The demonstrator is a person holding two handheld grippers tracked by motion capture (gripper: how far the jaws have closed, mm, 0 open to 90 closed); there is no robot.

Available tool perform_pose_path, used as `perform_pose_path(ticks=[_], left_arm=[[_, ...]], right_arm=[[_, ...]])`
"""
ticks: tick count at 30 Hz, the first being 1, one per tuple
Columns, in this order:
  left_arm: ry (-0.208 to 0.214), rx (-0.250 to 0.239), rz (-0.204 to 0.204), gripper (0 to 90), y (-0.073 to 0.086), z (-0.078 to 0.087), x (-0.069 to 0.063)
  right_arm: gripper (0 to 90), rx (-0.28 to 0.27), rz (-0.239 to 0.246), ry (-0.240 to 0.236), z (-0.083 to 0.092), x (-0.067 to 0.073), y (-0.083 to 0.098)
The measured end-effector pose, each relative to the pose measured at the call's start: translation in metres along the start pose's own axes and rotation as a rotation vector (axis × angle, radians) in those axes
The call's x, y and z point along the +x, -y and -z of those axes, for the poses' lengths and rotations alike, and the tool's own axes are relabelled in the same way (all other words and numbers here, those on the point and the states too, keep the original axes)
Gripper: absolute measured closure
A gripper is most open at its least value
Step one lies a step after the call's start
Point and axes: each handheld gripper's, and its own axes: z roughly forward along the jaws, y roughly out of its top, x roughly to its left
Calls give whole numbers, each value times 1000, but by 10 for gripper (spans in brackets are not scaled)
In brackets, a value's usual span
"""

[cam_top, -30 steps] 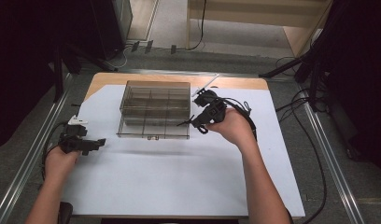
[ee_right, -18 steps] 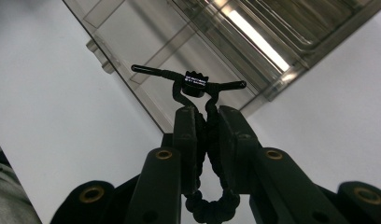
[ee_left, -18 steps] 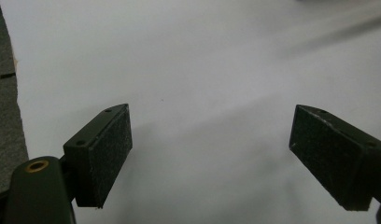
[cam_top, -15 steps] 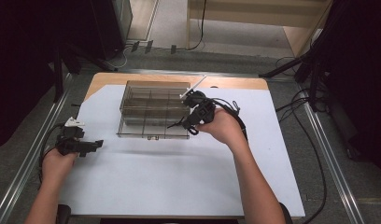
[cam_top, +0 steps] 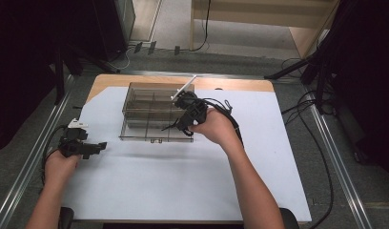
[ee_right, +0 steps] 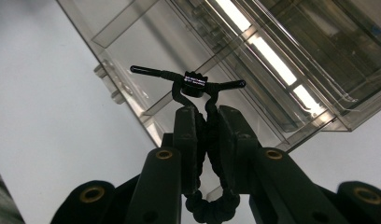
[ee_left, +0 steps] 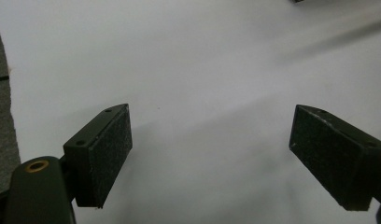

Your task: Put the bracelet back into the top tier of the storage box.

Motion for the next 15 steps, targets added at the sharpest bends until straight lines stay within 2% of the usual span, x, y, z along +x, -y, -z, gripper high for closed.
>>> perform_pose_path(ticks=[8,15], left_arm=[[8,1,-12,144,-5,-3,-2],[12,1,-18,144,-7,-5,-4]], right_arm=[[787,36,-19,10,-9,-4,2],[788,32,-35,11,-14,-7,2]])
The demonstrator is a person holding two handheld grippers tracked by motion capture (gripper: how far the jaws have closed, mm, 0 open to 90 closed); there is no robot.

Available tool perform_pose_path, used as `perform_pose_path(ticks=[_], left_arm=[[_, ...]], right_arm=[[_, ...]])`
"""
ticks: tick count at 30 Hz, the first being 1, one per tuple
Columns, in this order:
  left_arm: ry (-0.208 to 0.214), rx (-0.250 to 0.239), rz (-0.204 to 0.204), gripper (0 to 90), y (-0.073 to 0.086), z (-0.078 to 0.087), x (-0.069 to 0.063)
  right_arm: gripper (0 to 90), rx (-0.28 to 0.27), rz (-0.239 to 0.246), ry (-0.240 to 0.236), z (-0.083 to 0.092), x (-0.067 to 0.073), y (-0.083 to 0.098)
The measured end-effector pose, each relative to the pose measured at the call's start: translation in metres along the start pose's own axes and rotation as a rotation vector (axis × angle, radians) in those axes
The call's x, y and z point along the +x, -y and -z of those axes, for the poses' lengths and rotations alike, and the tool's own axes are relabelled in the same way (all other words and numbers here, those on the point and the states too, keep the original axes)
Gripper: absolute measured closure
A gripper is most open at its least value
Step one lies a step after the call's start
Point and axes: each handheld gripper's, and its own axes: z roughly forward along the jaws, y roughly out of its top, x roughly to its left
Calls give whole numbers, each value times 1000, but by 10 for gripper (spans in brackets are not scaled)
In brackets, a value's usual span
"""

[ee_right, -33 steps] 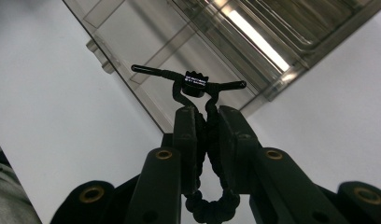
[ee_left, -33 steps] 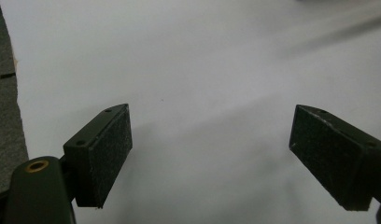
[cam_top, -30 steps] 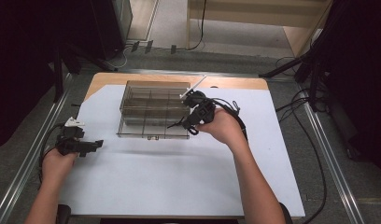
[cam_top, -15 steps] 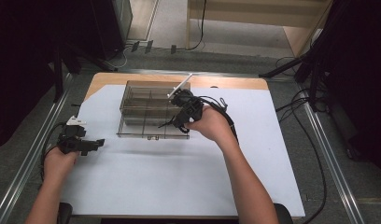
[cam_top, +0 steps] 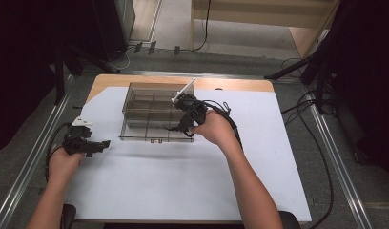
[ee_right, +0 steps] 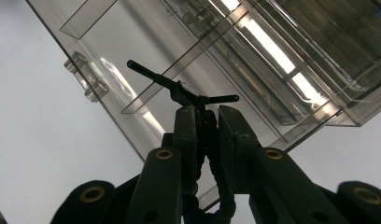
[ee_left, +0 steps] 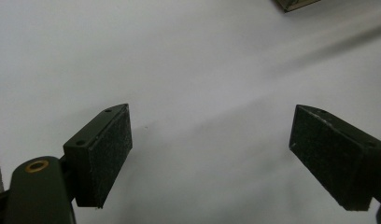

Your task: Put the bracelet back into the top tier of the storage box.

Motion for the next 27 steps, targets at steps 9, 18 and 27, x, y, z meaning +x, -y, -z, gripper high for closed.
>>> perform_pose_path(ticks=[9,18,27], left_arm=[[0,3,-2,144,0,0,0],[1,3,-3,144,0,-1,0],[2,2,-4,144,0,-1,0]], right_arm=[[788,-24,-7,9,-6,-2,0],[788,-43,-6,25,-12,-2,-1],[783,-47,1,11,-17,-2,-1]])
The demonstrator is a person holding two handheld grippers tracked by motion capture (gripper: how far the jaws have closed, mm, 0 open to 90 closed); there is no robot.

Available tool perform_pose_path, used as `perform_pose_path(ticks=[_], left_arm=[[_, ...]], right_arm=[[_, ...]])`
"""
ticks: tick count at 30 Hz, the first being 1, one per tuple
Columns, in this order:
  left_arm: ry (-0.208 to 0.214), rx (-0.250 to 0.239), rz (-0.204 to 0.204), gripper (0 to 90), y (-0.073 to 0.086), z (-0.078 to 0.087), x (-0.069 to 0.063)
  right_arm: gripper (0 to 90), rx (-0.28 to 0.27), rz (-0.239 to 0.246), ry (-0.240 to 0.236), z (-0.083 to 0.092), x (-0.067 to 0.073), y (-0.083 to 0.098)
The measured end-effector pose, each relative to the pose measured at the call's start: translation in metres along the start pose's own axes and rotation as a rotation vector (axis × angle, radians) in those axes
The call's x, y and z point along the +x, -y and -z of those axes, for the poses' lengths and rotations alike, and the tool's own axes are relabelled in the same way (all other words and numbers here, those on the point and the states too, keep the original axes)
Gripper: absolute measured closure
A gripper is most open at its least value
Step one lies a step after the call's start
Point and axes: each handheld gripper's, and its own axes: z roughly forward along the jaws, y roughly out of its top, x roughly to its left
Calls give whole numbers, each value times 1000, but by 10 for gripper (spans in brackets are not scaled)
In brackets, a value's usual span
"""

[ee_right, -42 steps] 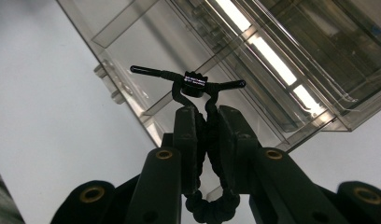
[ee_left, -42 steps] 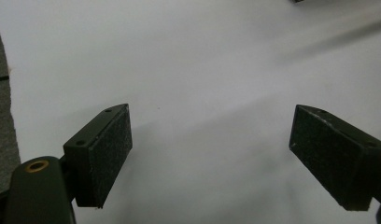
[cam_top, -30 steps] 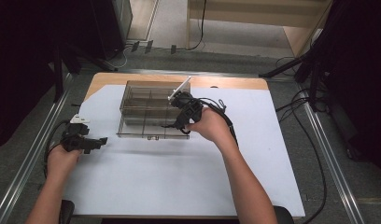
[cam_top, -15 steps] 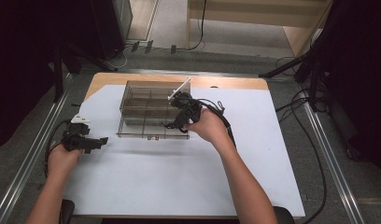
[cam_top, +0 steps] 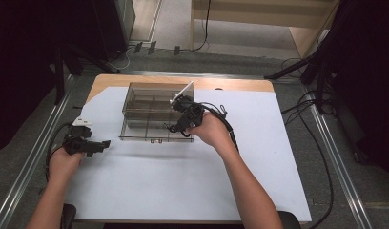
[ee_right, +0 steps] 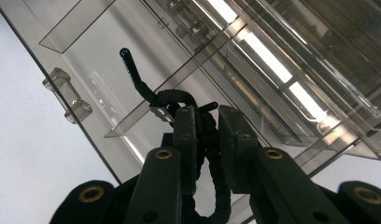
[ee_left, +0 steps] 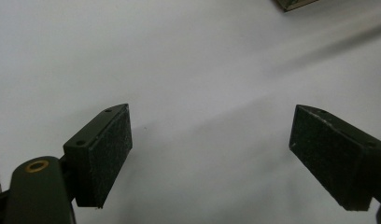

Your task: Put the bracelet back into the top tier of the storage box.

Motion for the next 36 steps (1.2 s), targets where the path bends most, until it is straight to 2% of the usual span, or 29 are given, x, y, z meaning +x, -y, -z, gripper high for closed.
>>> perform_pose_path(ticks=[5,14,21,25,26,27,29,31,36], left_arm=[[-1,1,2,144,0,1,0],[-1,0,2,144,0,0,0],[-1,1,0,144,0,0,0],[-3,1,1,144,1,0,0],[-4,1,0,144,1,1,0],[-4,3,2,144,1,1,0],[-7,2,5,144,2,2,0],[-10,3,7,144,4,3,1],[-20,2,23,144,9,7,4]], right_arm=[[771,4,8,-4,-1,0,3],[627,14,11,-7,2,1,4],[584,-32,12,-19,14,4,4],[632,-71,6,-24,21,6,2],[713,-89,5,-18,22,8,1],[713,-89,5,-18,22,8,1],[778,-86,-5,-39,21,10,-1],[830,-68,9,-53,17,13,-4],[874,-80,33,-53,15,19,-9]])
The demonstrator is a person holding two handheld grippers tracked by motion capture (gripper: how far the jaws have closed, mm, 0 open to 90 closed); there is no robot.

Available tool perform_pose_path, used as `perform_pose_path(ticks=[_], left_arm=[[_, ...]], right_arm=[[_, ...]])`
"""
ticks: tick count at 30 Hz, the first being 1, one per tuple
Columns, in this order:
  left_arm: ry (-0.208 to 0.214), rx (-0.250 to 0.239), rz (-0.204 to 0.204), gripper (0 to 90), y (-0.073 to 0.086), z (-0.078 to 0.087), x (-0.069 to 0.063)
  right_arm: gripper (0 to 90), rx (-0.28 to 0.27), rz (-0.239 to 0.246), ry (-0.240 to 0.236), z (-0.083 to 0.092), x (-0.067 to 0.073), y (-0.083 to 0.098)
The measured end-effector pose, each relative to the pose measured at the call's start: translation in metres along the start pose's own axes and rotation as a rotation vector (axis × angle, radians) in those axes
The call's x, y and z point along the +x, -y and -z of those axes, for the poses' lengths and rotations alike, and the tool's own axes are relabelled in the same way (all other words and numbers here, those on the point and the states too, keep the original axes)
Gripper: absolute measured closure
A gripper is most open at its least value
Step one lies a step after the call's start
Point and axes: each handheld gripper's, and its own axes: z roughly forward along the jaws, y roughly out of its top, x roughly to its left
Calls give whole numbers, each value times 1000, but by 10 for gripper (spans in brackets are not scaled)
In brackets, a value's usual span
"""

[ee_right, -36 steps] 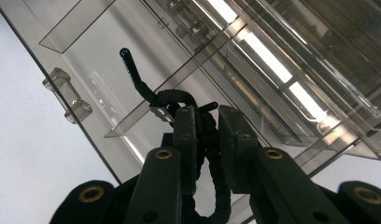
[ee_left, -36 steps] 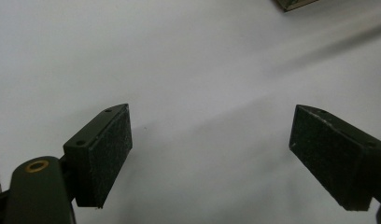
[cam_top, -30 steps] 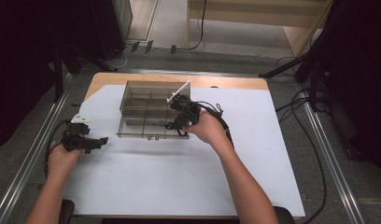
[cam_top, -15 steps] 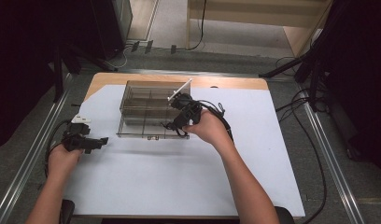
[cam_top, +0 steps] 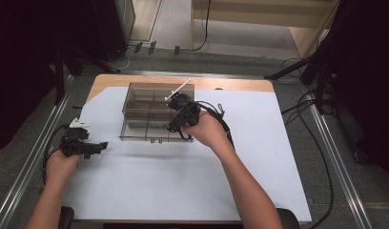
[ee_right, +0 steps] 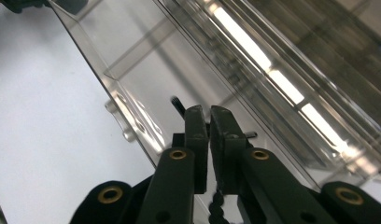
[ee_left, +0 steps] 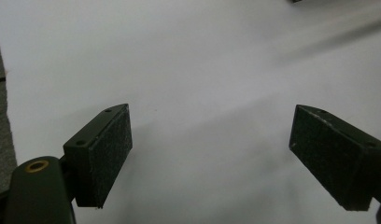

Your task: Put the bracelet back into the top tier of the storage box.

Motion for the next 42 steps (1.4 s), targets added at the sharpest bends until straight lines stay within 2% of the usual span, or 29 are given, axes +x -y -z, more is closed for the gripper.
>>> perform_pose_path(ticks=[3,8,13,16,21,33,42], left_arm=[[-6,0,8,144,4,3,2],[-13,-1,16,144,7,5,3],[-18,3,20,144,10,7,4],[-19,0,31,144,11,9,5],[-20,-2,29,144,12,9,6],[-18,-2,27,144,10,9,5],[-16,-6,29,144,10,8,5]], right_arm=[[878,-38,10,3,3,5,-6],[877,-58,8,2,0,5,-10],[876,-48,26,8,-12,5,-12],[876,-20,39,-24,-15,6,-13],[876,17,48,-13,-15,6,-9],[876,47,30,-18,-13,2,1],[867,63,40,-28,-12,3,7]])
